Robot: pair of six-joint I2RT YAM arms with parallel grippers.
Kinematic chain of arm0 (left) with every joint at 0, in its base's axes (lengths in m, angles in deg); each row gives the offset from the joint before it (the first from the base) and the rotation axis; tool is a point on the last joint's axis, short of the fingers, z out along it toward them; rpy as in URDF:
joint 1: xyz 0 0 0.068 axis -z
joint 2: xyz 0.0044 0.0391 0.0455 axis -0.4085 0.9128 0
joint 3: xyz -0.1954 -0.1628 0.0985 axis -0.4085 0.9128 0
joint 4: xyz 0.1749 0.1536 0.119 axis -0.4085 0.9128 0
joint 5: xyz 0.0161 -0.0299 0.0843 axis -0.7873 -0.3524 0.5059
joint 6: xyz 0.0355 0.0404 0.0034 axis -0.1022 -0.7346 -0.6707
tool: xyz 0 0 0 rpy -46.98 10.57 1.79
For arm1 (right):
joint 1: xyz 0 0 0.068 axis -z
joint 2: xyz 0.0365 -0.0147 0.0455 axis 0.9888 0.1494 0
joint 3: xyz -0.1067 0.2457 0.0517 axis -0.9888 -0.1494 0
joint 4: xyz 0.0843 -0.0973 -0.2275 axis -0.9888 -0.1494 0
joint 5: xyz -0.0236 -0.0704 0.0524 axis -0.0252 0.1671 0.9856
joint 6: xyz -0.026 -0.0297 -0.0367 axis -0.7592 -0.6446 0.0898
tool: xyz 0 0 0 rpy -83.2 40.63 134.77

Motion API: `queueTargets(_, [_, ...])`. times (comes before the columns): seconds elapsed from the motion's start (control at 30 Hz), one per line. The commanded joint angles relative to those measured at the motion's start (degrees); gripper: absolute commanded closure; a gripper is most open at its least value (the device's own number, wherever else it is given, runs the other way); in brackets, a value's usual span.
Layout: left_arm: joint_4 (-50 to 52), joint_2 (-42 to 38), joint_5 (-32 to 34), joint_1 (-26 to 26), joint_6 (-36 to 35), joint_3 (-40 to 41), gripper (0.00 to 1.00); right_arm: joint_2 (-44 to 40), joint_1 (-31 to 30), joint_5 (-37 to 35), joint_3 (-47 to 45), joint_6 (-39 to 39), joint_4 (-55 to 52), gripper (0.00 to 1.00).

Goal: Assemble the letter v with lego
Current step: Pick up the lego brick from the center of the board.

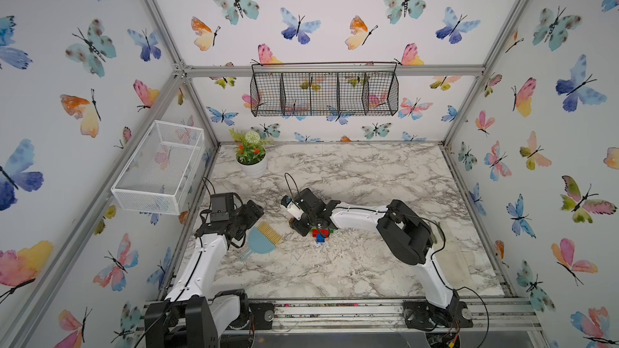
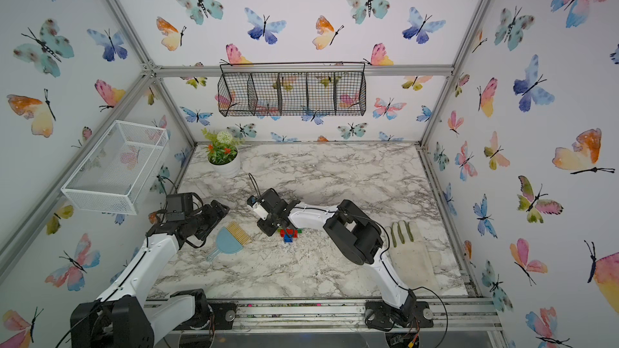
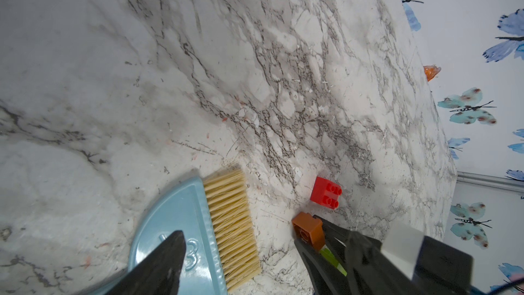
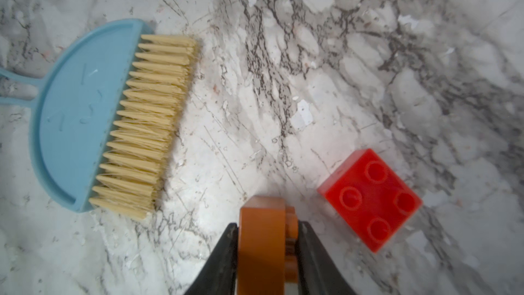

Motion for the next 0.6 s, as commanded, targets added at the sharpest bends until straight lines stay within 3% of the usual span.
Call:
queueTargets(0.0, [1.09,-0.58,0.28,-0.35,-1.12,0.44,0.12,0.84,-0.47,-0.37,1.60,-0.34,-1.93,0.69])
queueTargets(0.17, [0.57,-1.32,-2.49,-0.35,-1.46,0.75,0.12,-2.08,-0.47,0.23,1.99,-0.78,-1.13,0.81])
queueTargets(0.4, [-3.91,-4.47,-10.47,1.39,0.54,4.52,0.14,-13.88,1.52,-1.09,-3.84,-4.57,-2.57,0.87])
queueTargets(0.57, [-7.58,-4.80,-7.85,12.74,2.70,6.26,0.18,-24.37,8.37,-2.96,-15.27,-9.42,-4.22,0.87])
